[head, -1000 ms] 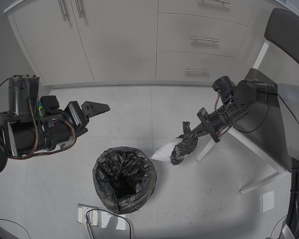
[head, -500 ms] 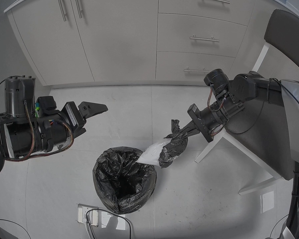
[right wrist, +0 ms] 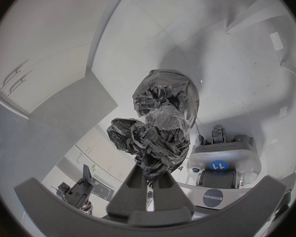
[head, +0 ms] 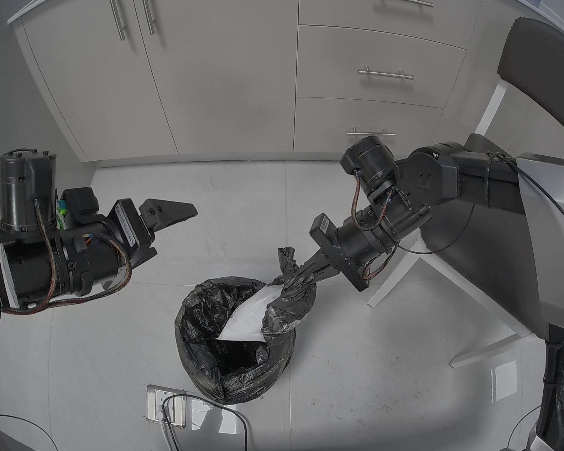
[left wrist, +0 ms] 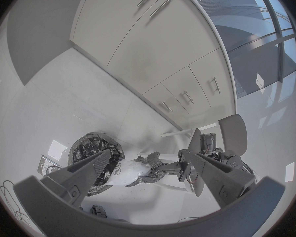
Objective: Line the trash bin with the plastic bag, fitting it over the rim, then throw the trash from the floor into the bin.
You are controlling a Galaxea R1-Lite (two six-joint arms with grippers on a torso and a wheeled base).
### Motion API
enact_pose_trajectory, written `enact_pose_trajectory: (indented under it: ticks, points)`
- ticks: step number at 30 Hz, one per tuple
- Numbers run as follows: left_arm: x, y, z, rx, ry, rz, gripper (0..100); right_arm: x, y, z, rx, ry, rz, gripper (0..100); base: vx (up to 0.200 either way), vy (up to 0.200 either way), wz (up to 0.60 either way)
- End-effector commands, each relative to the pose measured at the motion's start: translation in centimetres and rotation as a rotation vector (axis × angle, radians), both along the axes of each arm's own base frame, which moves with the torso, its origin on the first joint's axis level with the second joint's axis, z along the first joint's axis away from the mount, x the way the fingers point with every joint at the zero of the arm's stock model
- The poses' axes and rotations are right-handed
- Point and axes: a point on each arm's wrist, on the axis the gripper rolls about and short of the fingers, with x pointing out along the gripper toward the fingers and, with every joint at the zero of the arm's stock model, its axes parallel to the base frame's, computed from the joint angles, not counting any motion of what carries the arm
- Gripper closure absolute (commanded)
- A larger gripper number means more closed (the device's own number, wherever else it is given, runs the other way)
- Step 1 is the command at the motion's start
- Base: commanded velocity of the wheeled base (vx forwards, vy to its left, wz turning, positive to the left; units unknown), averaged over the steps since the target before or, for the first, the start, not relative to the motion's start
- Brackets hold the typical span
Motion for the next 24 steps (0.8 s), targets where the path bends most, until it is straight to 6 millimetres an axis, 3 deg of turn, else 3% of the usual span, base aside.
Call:
enact_pose_trajectory:
  ticks: [1,24]
  points:
    - [-0.5,0.2,0.0,-0.002,-0.004,0.0,0,-0.7,1.3,-0.5,-0.005,0.005,0.036,100,0.0,0.0,0.0]
    - [-0.9,0.4,-0.7,-0.016,-0.033,-0.001,0,-1.8,6.8,-3.4,0.033,-0.057,0.148,100,0.0,0.0,0.0]
